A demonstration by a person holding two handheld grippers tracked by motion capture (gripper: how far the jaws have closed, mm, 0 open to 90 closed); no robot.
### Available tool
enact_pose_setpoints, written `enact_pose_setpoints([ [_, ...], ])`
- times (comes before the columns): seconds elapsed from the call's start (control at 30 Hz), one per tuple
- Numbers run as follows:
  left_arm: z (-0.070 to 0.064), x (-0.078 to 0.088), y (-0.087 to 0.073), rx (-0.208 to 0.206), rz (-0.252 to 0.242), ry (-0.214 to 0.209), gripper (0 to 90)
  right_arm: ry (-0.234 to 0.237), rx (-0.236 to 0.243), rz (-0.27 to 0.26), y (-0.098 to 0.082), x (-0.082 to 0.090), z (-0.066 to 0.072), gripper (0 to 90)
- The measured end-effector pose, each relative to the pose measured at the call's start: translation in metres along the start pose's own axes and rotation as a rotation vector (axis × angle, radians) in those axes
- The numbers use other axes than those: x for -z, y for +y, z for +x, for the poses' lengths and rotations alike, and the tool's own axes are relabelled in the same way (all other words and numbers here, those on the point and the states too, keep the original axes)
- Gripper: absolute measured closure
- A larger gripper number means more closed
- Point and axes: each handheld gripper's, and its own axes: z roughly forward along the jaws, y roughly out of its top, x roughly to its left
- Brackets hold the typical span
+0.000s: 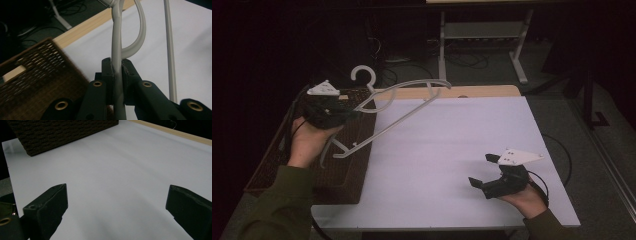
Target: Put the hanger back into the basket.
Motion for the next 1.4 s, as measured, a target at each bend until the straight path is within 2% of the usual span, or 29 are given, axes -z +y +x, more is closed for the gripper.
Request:
enact_pose_setpoints([
  [0.3,0.035,0.036,-0.028,0.072,0.0,0.1,83.0,0.002,-0.003,0.006,0.0,-0.001,0.0,4.0],
  [0.67,0.065,0.066,-0.063,0.132,0.027,0.201,83.0,0.003,-0.002,0.009,0.0,-0.002,0.0,4.0],
  [0.8,0.075,0.073,-0.074,0.147,0.037,0.237,82.9,0.002,-0.002,0.01,0.0,-0.002,0.0,4.1],
  [1.07,0.091,0.085,-0.095,0.16,0.09,0.304,82.9,0.001,-0.004,0.013,0.0,-0.003,0.0,4.1],
  [1.27,0.101,0.092,-0.107,0.175,0.111,0.333,82.9,-0.001,-0.002,0.014,-0.001,-0.004,0.0,4.1],
  [1.4,0.104,0.091,-0.113,0.167,0.134,0.338,82.9,0.0,-0.002,0.015,-0.001,-0.005,0.0,4.1],
])
